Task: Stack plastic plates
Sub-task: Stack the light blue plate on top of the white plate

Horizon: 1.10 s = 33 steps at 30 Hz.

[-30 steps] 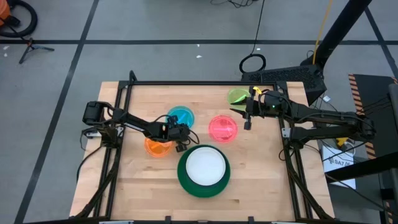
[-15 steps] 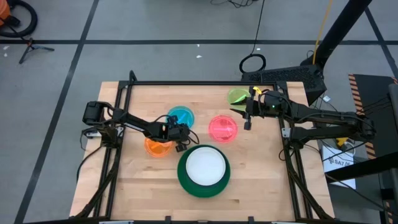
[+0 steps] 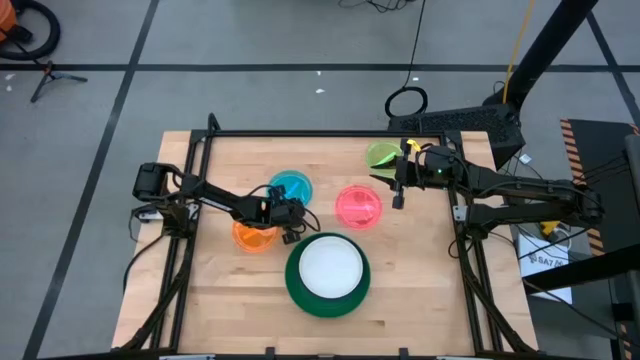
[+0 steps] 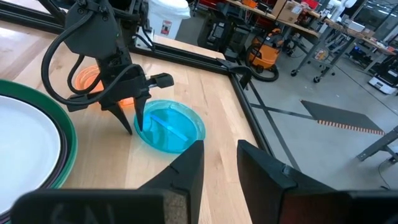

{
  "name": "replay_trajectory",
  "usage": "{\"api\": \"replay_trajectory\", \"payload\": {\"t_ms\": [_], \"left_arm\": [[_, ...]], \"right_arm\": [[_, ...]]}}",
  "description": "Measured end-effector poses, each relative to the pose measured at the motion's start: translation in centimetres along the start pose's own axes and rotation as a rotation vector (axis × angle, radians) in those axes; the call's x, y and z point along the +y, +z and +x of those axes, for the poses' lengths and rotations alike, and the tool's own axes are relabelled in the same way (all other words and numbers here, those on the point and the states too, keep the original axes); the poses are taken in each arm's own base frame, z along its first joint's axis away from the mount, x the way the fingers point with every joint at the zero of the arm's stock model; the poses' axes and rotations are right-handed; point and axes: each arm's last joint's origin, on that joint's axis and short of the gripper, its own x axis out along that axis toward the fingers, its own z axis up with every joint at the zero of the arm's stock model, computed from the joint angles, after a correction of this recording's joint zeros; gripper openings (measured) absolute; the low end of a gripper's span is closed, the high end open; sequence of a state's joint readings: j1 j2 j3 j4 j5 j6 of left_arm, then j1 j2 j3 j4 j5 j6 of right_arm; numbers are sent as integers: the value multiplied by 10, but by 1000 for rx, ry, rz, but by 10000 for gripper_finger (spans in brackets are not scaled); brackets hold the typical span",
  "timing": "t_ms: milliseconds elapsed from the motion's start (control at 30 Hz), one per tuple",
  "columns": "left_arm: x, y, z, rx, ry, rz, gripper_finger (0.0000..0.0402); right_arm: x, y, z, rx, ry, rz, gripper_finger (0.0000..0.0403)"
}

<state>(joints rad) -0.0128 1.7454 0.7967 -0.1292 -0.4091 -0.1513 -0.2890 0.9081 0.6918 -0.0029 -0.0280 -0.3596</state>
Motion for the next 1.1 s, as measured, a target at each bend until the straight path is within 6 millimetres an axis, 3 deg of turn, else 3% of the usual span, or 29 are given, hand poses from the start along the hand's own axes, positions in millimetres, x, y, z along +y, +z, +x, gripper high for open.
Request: {"api": "replay_trajectory", "payload": {"t_ms": [400, 667, 1100], "left_arm": [[1, 0, 0, 1, 24, 20, 87], [1, 0, 0, 1, 31, 20, 8], [-6, 7, -7, 2, 29, 70, 8]], "right_arm": [[0, 0, 0, 0, 0, 19, 89], [0, 0, 0, 2, 0, 34, 89], [2, -3, 0, 32, 13, 88, 89]]}}
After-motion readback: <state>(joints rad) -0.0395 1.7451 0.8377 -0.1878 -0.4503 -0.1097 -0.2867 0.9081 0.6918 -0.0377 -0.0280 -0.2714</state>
